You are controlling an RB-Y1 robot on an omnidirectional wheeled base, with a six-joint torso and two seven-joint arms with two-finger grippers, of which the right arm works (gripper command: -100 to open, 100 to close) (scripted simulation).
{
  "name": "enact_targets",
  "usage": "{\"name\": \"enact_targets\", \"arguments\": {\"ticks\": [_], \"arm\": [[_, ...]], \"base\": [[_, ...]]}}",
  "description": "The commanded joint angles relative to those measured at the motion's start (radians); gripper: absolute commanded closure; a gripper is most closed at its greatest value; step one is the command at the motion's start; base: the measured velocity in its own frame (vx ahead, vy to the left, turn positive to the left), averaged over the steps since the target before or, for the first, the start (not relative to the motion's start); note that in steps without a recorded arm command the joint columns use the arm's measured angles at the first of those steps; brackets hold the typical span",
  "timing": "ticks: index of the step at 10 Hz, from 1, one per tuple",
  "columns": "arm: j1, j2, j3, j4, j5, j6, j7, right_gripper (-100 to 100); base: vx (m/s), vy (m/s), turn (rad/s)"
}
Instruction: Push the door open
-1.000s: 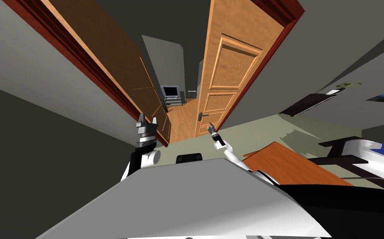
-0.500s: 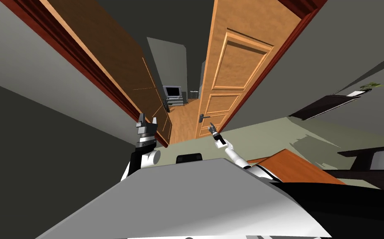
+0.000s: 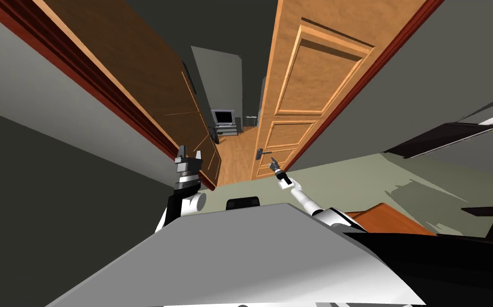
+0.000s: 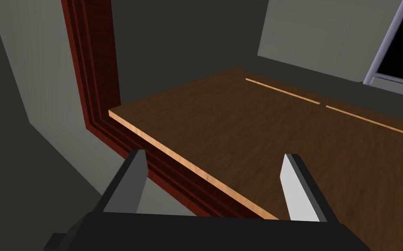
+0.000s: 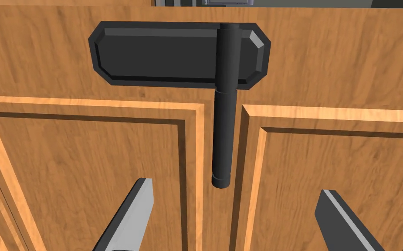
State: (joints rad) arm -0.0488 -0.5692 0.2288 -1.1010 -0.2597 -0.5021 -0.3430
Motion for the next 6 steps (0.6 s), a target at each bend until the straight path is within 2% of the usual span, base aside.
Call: {"name": "enact_targets", "arguments": {"ticks": [1, 2, 6], "arm": [[0.000, 0.000, 0.000, 0.000, 0.000, 0.000, 0.000, -100], [-0.011, 0.007, -0.006, 0.013, 0.001, 0.004, 0.003, -100], [-0.033, 0.025, -0.021, 0.038, 0.004, 0.017, 0.012, -100]], "base": [[0.028, -0.019, 0.010], [0.110, 0.002, 0.066], [0.200, -0.001, 0.054]]}}
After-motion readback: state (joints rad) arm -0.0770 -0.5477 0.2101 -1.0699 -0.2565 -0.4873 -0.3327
